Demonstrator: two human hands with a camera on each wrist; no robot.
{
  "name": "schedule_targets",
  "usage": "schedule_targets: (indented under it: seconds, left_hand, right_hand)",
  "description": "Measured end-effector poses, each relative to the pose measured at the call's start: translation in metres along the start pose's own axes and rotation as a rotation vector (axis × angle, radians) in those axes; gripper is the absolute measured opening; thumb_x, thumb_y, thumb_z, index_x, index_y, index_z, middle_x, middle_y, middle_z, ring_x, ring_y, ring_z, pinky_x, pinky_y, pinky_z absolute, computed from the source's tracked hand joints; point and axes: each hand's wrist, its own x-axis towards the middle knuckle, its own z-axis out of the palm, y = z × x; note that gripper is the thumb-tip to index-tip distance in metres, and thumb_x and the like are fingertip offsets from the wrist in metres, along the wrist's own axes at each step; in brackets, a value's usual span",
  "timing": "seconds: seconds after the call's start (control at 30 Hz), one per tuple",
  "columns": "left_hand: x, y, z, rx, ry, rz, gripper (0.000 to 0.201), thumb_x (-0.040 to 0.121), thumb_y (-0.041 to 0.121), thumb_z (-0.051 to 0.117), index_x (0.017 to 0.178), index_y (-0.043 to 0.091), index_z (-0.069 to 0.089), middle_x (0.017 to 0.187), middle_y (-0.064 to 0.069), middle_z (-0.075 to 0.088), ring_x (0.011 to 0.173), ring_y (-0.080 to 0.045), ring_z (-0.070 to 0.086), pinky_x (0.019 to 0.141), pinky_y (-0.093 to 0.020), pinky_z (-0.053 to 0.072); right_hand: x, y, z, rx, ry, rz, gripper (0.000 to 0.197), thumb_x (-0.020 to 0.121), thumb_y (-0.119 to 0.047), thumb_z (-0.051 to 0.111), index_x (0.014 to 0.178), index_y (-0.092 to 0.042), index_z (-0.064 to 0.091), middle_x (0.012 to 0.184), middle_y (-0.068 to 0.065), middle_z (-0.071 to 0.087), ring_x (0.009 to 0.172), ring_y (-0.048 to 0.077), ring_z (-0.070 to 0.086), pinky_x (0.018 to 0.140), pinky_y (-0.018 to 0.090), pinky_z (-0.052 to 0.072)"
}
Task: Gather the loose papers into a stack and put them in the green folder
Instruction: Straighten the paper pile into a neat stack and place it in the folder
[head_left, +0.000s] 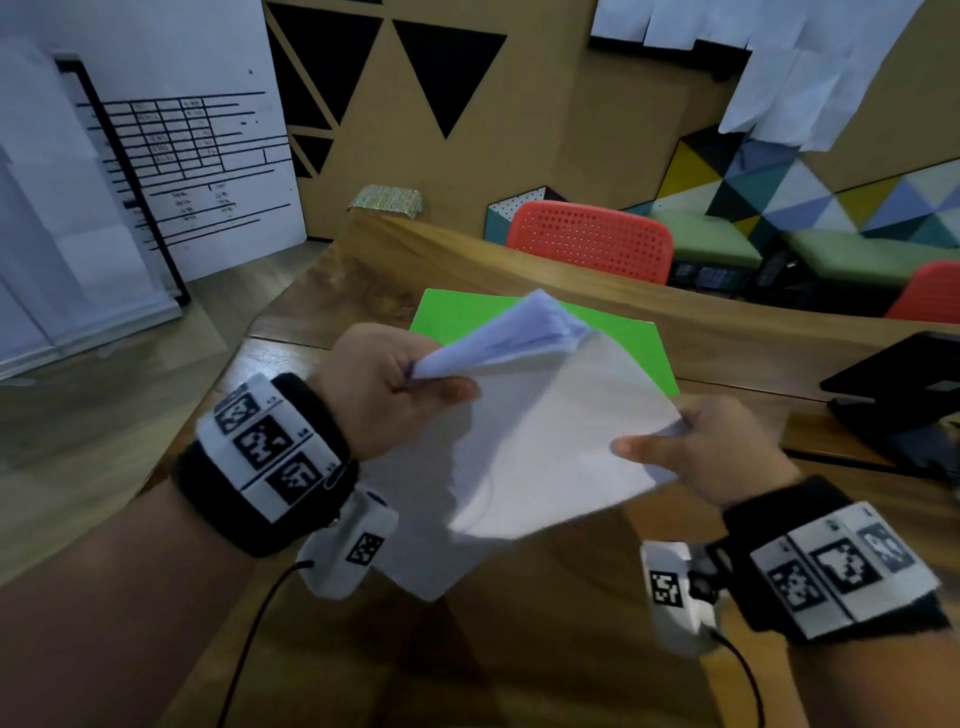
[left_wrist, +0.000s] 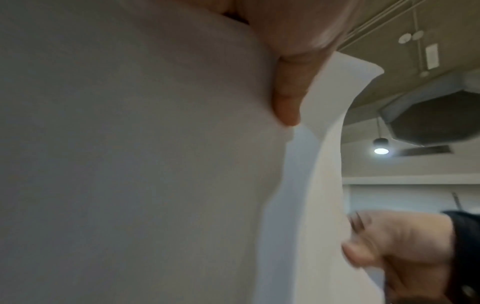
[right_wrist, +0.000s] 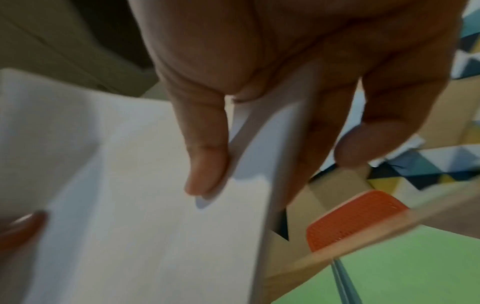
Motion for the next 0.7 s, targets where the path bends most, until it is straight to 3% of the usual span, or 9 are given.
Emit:
schedule_targets:
  seconds: [0.07, 0.13, 0.2, 0.27, 0.33, 0.4, 0.53, 0.63, 0.7]
  left_hand:
    - [-0.004, 0.0, -0.005, -0.085, 0.061, -0.059, 0.038, 0.069, 0.033, 0.067, 0.063, -0.004, 0.069, 0.059, -0.027, 0.064, 0.053, -0.009, 0.049, 0.043, -0.013, 0.034]
    - [-0.009, -0.004, -0.003, -0.177, 0.12, -0.167, 0.034, 0.066, 0.029, 0.068, 0.058, -0.003, 0.067, 0.053, -0.02, 0.063, 0.046, -0.007, 0.047, 0.042, -0.013, 0.035]
    - [-0.016, -0.014, 0.004, -0.344, 0.21, -0.323, 0.029, 0.063, 0.029, 0.07, 0.051, 0.004, 0.062, 0.045, 0.0, 0.061, 0.04, -0.004, 0.049, 0.041, -0.014, 0.04]
    - [-0.025, -0.017, 0.016, -0.483, 0.273, -0.462, 0.026, 0.063, 0.026, 0.075, 0.054, 0.004, 0.064, 0.045, 0.008, 0.064, 0.042, -0.005, 0.055, 0.043, -0.017, 0.046]
    - [-0.034, -0.017, 0.033, -0.538, 0.312, -0.52, 0.017, 0.068, 0.014, 0.08, 0.057, 0.013, 0.067, 0.046, 0.011, 0.066, 0.043, -0.001, 0.058, 0.043, -0.016, 0.048]
    - [-0.042, -0.017, 0.049, -0.547, 0.342, -0.572, 0.021, 0.072, 0.006, 0.075, 0.057, 0.018, 0.066, 0.045, 0.014, 0.066, 0.042, 0.004, 0.058, 0.042, -0.014, 0.048]
    - [-0.04, -0.012, 0.057, -0.5, 0.327, -0.558, 0.022, 0.066, 0.008, 0.079, 0.056, 0.018, 0.062, 0.041, 0.02, 0.062, 0.042, 0.008, 0.054, 0.043, -0.008, 0.044]
    - [-0.03, -0.001, 0.051, -0.548, 0.336, -0.454, 0.027, 0.07, 0.0, 0.076, 0.07, 0.024, 0.065, 0.051, 0.026, 0.066, 0.05, 0.012, 0.059, 0.049, -0.004, 0.046]
    - [-0.026, 0.004, 0.045, -0.565, 0.342, -0.388, 0.03, 0.077, 0.0, 0.069, 0.078, 0.029, 0.066, 0.059, 0.028, 0.069, 0.057, 0.013, 0.062, 0.055, -0.005, 0.048]
  right_hand:
    - [0.002, 0.008, -0.002, 0.131, 0.038, 0.055, 0.031, 0.065, -0.014, 0.082, 0.084, 0.008, 0.069, 0.066, 0.016, 0.066, 0.051, 0.016, 0.055, 0.045, 0.016, 0.043]
    - [0.001, 0.013, 0.006, 0.394, 0.064, -0.002, 0.048, 0.053, -0.024, 0.088, 0.084, 0.008, 0.069, 0.08, 0.025, 0.07, 0.068, 0.022, 0.06, 0.059, 0.021, 0.05]
    - [0.0, 0.013, 0.018, 0.784, 0.043, -0.103, 0.062, 0.04, -0.035, 0.091, 0.087, -0.001, 0.071, 0.092, 0.018, 0.072, 0.084, 0.026, 0.066, 0.078, 0.036, 0.056]
    - [-0.004, 0.008, 0.032, 1.095, 0.026, -0.182, 0.057, 0.048, -0.031, 0.086, 0.098, -0.006, 0.071, 0.099, 0.012, 0.073, 0.092, 0.025, 0.069, 0.081, 0.038, 0.058]
    - [-0.007, 0.004, 0.048, 1.087, 0.13, -0.242, 0.064, 0.058, -0.037, 0.081, 0.111, -0.006, 0.063, 0.105, 0.008, 0.071, 0.099, 0.026, 0.066, 0.087, 0.039, 0.054]
    - [-0.008, 0.004, 0.063, 0.948, 0.272, -0.272, 0.053, 0.067, -0.04, 0.076, 0.11, -0.011, 0.061, 0.1, 0.0, 0.073, 0.099, 0.023, 0.066, 0.087, 0.035, 0.053]
    - [-0.008, 0.02, 0.078, 0.637, 0.338, -0.249, 0.031, 0.088, -0.012, 0.059, 0.115, 0.001, 0.057, 0.1, 0.011, 0.07, 0.089, 0.013, 0.066, 0.072, 0.017, 0.052]
    - [-0.008, 0.023, 0.073, 0.659, 0.308, -0.262, 0.032, 0.084, -0.017, 0.066, 0.112, -0.003, 0.059, 0.097, 0.005, 0.072, 0.089, 0.014, 0.067, 0.075, 0.024, 0.053]
    - [-0.01, 0.018, 0.068, 0.749, 0.292, -0.276, 0.044, 0.065, -0.045, 0.078, 0.099, -0.021, 0.064, 0.085, -0.007, 0.074, 0.081, 0.009, 0.068, 0.072, 0.024, 0.055]
